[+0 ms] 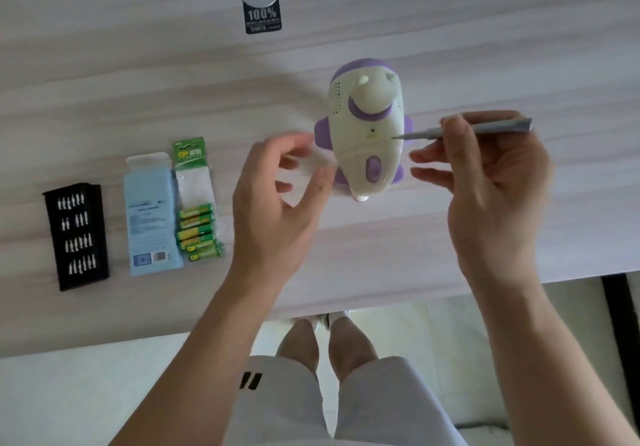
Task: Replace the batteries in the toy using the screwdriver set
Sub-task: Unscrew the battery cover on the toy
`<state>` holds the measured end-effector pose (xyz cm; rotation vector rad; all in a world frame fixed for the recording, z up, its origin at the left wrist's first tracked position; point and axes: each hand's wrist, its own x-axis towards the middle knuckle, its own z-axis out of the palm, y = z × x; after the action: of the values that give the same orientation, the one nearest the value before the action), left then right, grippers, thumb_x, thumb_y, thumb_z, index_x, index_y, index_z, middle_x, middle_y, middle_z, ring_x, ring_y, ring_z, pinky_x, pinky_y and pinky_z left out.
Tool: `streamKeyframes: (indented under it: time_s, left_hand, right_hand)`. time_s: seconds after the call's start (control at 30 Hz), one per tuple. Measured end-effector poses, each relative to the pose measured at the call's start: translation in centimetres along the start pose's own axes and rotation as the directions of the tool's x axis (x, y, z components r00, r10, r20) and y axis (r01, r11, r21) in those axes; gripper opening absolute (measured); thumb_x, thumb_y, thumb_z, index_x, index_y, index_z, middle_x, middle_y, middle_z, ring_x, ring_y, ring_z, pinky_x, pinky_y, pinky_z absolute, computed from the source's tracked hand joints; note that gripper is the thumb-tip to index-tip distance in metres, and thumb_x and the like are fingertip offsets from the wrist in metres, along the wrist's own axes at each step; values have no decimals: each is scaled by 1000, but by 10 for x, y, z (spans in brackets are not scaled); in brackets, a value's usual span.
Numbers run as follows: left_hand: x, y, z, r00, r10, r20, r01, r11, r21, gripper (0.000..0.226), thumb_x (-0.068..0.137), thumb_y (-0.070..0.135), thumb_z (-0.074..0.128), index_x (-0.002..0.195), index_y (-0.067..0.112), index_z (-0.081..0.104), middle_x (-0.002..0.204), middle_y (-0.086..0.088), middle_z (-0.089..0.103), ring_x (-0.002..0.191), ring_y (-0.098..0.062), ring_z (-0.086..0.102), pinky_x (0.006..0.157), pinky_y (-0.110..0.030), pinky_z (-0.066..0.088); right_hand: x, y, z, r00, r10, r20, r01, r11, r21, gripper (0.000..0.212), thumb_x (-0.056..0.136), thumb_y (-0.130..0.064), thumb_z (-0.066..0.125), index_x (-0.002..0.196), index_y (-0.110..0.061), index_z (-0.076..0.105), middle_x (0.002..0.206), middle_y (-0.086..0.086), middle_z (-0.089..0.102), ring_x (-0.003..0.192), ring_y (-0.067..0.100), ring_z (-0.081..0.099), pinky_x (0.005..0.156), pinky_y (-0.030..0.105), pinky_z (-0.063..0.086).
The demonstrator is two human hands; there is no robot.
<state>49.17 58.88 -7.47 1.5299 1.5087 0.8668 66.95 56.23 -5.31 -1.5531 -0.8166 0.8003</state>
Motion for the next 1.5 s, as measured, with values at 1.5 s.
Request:
streamKeyframes:
  time_s: [1.5]
  left_hand:
    - [62, -21, 22, 906, 241, 347, -242, 969, -43, 78, 90, 32, 72, 156, 20, 33, 165, 9, 22, 149, -4, 25, 111, -30, 42]
  right_hand:
    - [19, -26, 27, 940, -248, 236, 342, 687, -642, 17, 97, -28, 63, 90, -13, 64, 73, -6, 71, 69, 10, 70, 60, 35, 57]
